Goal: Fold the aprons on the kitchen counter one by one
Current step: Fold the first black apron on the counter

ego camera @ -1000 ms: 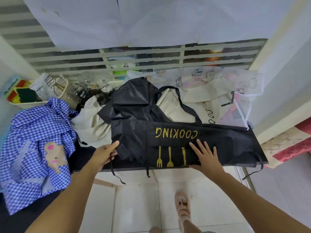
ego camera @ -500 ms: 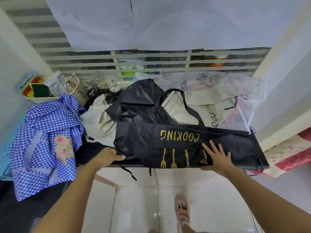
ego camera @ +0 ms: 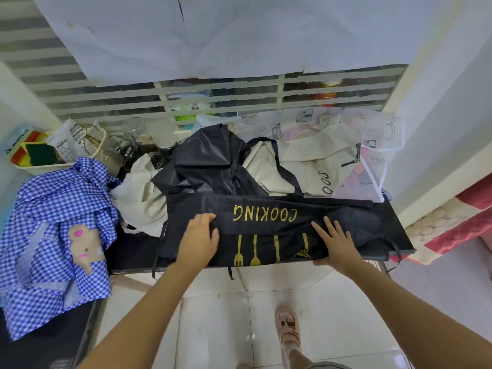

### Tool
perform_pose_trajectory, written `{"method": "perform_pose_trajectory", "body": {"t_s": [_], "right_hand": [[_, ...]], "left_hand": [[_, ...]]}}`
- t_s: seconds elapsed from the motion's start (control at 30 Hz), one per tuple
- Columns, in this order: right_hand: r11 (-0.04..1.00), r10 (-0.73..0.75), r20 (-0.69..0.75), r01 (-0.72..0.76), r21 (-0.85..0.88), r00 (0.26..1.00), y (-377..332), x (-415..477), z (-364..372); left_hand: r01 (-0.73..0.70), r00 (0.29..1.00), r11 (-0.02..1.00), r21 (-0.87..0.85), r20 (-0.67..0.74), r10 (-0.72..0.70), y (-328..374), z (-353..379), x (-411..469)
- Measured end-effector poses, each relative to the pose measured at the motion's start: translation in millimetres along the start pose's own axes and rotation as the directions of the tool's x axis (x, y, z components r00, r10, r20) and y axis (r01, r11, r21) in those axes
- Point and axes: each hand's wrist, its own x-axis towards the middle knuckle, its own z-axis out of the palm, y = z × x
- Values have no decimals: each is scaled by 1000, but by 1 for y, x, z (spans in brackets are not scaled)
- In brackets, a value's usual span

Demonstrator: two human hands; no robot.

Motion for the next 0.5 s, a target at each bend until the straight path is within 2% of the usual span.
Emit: {"method": "perform_pose_trajectory", "body": {"t_s": [0.03,0.1,0.17,0.2,0.23,0.3,0.37,0.4,0.43,0.5], "right_hand": [[998,17,-62,-14,55,998,0,-3,4],[960,116,-221,-51,277,968,3,-15,11],[834,282,-359,-42,550,890,4,-32,19],[740,400,-379,-51,670,834,4,-41,22],[614,535,-334,-85,785,776,5,-48,26],[266,755,-106,-156,951,647,13,-58,30],[-120,790,183,-145,982,585,25,-61,34],[-289,754,290,-99,952,590,33,-62,35],[-391,716,346,-62,918,606,37,-62,34],[-427,726,345,-3,904,595,46,-61,31]], "left_hand": [[-37,994,998,49,106,32,13,20,-3],[-85,958,976,202,287,24,27,59,-3],[-55,924,953,300,377,-66,34,84,0],[-43,917,942,332,387,-95,37,92,2],[-33,919,932,361,378,-114,39,97,3],[-19,933,928,372,340,-117,44,103,7],[-12,951,927,376,290,-106,45,106,11],[-27,957,923,385,276,-87,46,109,13],[-27,961,920,391,265,-84,44,109,15],[-25,962,919,393,259,-85,42,109,17]]}}
